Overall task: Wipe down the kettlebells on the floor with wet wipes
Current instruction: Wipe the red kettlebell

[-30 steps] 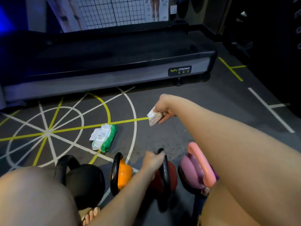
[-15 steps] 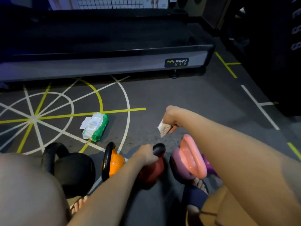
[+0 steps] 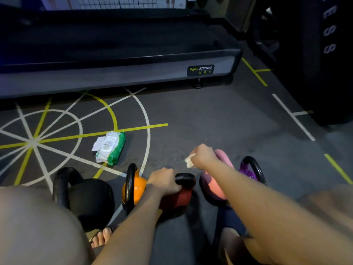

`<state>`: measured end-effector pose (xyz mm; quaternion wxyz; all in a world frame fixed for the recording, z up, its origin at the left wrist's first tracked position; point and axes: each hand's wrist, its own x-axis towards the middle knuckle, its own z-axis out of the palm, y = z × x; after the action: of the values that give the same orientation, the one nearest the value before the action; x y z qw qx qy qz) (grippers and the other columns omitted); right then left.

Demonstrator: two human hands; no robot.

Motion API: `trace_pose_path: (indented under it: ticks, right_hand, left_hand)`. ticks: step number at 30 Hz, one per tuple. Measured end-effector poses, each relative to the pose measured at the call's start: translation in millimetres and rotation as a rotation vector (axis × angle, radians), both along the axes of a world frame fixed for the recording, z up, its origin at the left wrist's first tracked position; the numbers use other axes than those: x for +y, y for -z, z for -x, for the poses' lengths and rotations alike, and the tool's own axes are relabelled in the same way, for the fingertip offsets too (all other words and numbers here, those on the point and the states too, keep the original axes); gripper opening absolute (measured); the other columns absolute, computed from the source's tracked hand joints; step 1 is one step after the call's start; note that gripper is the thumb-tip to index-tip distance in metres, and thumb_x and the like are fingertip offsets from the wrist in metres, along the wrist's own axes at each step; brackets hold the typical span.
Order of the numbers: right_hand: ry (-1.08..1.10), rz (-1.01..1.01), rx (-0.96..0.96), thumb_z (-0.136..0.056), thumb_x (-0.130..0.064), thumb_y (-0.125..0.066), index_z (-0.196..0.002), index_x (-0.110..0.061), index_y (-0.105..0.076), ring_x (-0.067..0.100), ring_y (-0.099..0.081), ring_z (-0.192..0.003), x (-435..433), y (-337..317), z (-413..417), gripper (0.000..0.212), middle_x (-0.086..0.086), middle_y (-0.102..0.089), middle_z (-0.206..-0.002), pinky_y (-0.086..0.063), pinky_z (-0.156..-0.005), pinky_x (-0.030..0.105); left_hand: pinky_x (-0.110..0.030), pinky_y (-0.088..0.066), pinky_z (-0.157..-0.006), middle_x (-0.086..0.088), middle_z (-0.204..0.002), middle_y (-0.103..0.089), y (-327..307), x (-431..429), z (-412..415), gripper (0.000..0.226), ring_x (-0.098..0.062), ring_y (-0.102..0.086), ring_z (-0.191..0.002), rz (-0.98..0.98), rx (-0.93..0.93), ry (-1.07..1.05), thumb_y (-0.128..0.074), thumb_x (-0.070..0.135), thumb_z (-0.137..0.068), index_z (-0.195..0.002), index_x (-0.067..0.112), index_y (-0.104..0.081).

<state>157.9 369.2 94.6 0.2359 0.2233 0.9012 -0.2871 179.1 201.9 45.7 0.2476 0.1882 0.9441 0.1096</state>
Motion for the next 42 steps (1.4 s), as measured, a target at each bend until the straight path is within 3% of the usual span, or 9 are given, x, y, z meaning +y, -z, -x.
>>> trace_pose_path:
  ticks: [5, 8, 11, 15, 18, 26, 34, 39, 42]
  right_hand:
    - [0.703, 0.190, 0.371, -0.096, -0.016, -0.060, -0.110, -0.011, -0.074, 0.030, -0.064, -0.111, -18.9, 83.0, -80.4, 0.020, 0.013, -0.072, -0.112, -0.041, -0.090, 0.028]
    - [0.863, 0.579, 0.283, -0.096, -0.018, -0.063, -0.111, -0.016, -0.075, 0.018, -0.067, -0.081, -22.1, 125.2, -110.1, 0.020, 0.007, -0.075, -0.090, -0.049, -0.071, 0.025]
    - [0.781, 0.754, 0.333, -0.100, -0.012, -0.056, -0.106, -0.013, -0.076, 0.009, -0.056, -0.066, -21.0, 137.7, -115.2, 0.021, -0.003, -0.067, -0.070, -0.043, -0.057, 0.020]
    - [0.833, 0.782, 0.417, -0.095, -0.010, -0.059, -0.103, -0.022, -0.079, 0.006, -0.059, -0.074, -31.3, 136.0, -115.3, 0.024, -0.008, -0.071, -0.082, -0.047, -0.067, 0.019]
    - [0.996, 0.927, 0.500, -0.090, -0.006, -0.068, -0.097, -0.022, -0.081, 0.014, -0.068, -0.090, -33.6, 132.6, -109.7, 0.022, 0.003, -0.077, -0.101, -0.054, -0.086, 0.032]
    - [0.737, 0.663, 0.521, -0.097, -0.001, -0.058, -0.122, -0.011, -0.071, 0.009, -0.062, -0.116, -36.5, 155.3, -122.9, 0.030, 0.000, -0.069, -0.122, -0.046, -0.103, 0.023]
    - [1.099, 0.945, 0.669, -0.094, -0.003, -0.063, -0.104, -0.018, -0.077, 0.005, -0.068, -0.093, -46.8, 152.2, -97.1, 0.023, -0.001, -0.075, -0.107, -0.051, -0.097, 0.029]
    - [1.042, 0.877, 0.908, -0.095, 0.000, -0.061, -0.111, -0.011, -0.076, 0.012, -0.066, -0.112, -49.0, 138.2, -97.5, 0.025, -0.001, -0.074, -0.113, -0.046, -0.104, 0.028]
    - [0.974, 0.805, 0.836, -0.098, 0.000, -0.055, -0.119, -0.015, -0.073, 0.008, -0.062, -0.119, -50.1, 154.2, -110.8, 0.031, -0.005, -0.072, -0.119, -0.045, -0.107, 0.026]
  left_hand:
    - [-0.034, -0.051, -0.085, -0.003, -0.106, -0.071, 7.5, 17.4, -8.9, 0.028, -0.030, -0.067, -0.103, -0.033, 0.034, 0.059, -0.063, 0.034, -0.077, -0.103, 0.026, -0.066]
    - [-0.036, -0.051, -0.087, -0.004, -0.107, -0.070, 11.3, 19.6, -8.8, 0.031, -0.031, -0.067, -0.103, -0.038, 0.066, 0.066, -0.063, 0.034, -0.076, -0.106, 0.026, -0.066]
    - [-0.036, -0.051, -0.083, -0.001, -0.102, -0.070, 13.9, 14.0, -4.9, 0.029, -0.029, -0.067, -0.099, -0.059, 0.060, 0.051, -0.063, 0.036, -0.073, -0.100, 0.027, -0.067]
    - [-0.035, -0.050, -0.080, 0.001, -0.097, -0.070, 12.3, 6.1, -0.8, 0.028, -0.028, -0.067, -0.096, -0.082, 0.047, 0.042, -0.061, 0.039, -0.071, -0.097, 0.029, -0.066]
    - [-0.034, -0.051, -0.079, 0.003, -0.093, -0.070, 11.7, 1.0, -1.4, 0.021, -0.027, -0.067, -0.093, -0.096, 0.030, 0.029, -0.061, 0.039, -0.070, -0.089, 0.031, -0.062]
    - [-0.031, -0.051, -0.075, 0.005, -0.085, -0.069, 10.3, -3.8, 1.9, 0.024, -0.022, -0.066, -0.090, -0.118, -0.011, 0.019, -0.063, 0.039, -0.069, -0.089, 0.027, -0.064]
    - [-0.032, -0.050, -0.073, 0.003, -0.089, -0.072, 10.2, 0.3, 3.1, 0.026, -0.025, -0.067, -0.091, -0.076, 0.040, 0.014, -0.063, 0.040, -0.070, -0.093, 0.030, -0.066]
    - [-0.031, -0.051, -0.072, 0.004, -0.085, -0.071, 7.4, 9.2, 4.7, 0.030, -0.022, -0.067, -0.089, -0.055, -0.008, -0.019, -0.063, 0.042, -0.067, -0.095, 0.031, -0.067]
    - [-0.033, -0.054, -0.076, 0.004, -0.084, -0.070, 7.1, 13.4, 2.3, 0.030, -0.022, -0.067, -0.088, -0.035, -0.012, -0.025, -0.062, 0.043, -0.067, -0.093, 0.030, -0.067]
